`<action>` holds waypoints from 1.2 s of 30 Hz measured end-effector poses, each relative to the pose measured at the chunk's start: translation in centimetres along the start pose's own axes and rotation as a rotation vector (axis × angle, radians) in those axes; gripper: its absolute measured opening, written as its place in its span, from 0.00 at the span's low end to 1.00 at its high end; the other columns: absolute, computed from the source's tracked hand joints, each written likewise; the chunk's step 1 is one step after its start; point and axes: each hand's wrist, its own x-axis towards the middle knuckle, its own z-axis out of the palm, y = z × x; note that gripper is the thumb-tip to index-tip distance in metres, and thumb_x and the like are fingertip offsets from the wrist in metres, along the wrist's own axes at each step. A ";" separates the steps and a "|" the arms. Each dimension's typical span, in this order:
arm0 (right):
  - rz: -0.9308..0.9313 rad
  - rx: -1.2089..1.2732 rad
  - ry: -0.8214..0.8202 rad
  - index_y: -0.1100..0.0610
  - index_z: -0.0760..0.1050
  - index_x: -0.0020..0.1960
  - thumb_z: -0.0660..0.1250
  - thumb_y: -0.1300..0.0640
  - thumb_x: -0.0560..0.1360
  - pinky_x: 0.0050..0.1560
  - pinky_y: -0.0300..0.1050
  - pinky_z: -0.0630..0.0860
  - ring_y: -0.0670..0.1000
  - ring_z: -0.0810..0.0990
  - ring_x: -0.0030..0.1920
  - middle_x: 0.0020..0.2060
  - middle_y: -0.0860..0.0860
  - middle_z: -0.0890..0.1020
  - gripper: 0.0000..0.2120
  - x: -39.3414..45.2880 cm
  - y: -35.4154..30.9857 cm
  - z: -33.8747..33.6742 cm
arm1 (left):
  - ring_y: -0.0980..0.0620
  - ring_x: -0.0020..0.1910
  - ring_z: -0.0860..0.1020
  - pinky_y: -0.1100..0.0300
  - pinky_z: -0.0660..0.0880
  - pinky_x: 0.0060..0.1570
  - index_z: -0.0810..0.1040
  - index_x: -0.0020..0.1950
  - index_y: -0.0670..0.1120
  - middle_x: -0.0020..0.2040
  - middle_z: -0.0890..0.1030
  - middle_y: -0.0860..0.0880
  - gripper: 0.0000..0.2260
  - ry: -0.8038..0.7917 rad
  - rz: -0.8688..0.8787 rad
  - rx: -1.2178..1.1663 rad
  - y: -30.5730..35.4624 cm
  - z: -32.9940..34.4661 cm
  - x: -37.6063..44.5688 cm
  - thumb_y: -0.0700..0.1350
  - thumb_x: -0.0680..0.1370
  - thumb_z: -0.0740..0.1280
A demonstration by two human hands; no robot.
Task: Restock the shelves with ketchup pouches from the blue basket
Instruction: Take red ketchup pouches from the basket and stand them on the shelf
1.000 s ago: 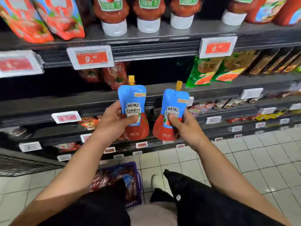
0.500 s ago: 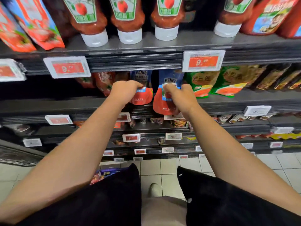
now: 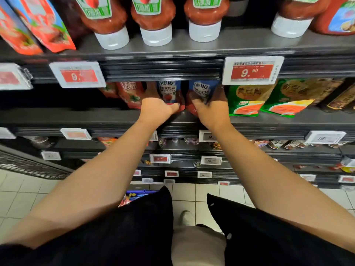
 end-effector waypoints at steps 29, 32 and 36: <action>-0.007 -0.012 0.203 0.67 0.62 0.75 0.73 0.60 0.74 0.73 0.46 0.65 0.58 0.72 0.71 0.70 0.63 0.73 0.34 5.7 2.6 4.4 | 0.39 0.67 0.75 0.55 0.71 0.63 0.54 0.81 0.46 0.69 0.76 0.42 0.38 0.228 0.075 -0.202 -0.4 4.2 5.0 0.50 0.77 0.71; -0.094 -0.137 0.268 0.63 0.62 0.77 0.68 0.54 0.79 0.73 0.43 0.63 0.57 0.70 0.73 0.73 0.59 0.72 0.31 6.3 3.2 4.9 | 0.38 0.67 0.75 0.54 0.70 0.64 0.53 0.82 0.45 0.69 0.76 0.41 0.38 0.260 0.082 -0.148 -0.7 4.8 6.1 0.49 0.77 0.70; -0.093 -0.280 0.287 0.58 0.60 0.79 0.61 0.50 0.82 0.73 0.42 0.61 0.55 0.68 0.75 0.75 0.56 0.70 0.29 7.5 3.2 5.5 | 0.38 0.73 0.69 0.52 0.65 0.70 0.50 0.82 0.46 0.75 0.69 0.40 0.39 0.246 0.058 -0.083 -0.8 5.1 7.5 0.51 0.78 0.69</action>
